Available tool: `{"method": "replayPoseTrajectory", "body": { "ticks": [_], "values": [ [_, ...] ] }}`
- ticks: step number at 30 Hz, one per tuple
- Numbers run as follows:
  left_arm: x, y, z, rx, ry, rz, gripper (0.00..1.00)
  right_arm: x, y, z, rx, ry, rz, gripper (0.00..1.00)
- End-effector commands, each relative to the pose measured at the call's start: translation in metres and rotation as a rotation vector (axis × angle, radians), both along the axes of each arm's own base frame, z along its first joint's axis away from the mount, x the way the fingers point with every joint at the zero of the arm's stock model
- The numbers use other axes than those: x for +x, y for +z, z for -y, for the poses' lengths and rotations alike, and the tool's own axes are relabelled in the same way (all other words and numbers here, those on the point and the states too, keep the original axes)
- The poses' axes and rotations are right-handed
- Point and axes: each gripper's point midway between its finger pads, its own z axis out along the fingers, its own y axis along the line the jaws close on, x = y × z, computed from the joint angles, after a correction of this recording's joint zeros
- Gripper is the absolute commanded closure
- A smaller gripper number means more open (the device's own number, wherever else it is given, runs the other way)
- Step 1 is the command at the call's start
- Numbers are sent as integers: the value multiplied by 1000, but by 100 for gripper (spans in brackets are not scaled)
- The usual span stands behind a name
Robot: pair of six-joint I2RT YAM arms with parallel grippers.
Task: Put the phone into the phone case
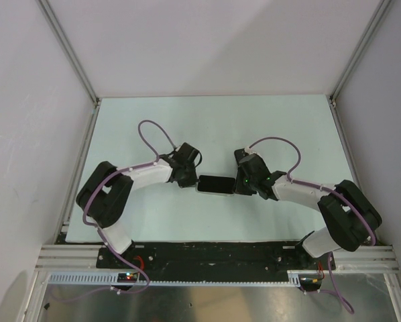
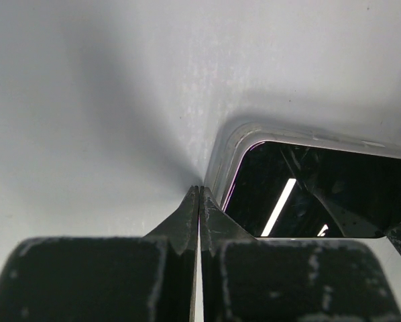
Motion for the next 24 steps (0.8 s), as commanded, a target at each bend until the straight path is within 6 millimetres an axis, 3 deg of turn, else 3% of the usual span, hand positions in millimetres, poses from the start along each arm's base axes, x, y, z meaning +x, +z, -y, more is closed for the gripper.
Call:
{"method": "replayPoseTrajectory", "body": {
  "ticks": [1, 13, 24],
  "values": [
    [-12, 14, 15, -76, -12, 6, 100, 4, 6, -8, 20, 5, 20, 84],
    [-31, 14, 36, -119, -58, -26, 100, -15, 2, -23, 92, 39, -81, 98],
    [-33, 11, 48, -131, -80, -38, 100, -31, -15, -37, 84, 76, -135, 100]
  ]
}}
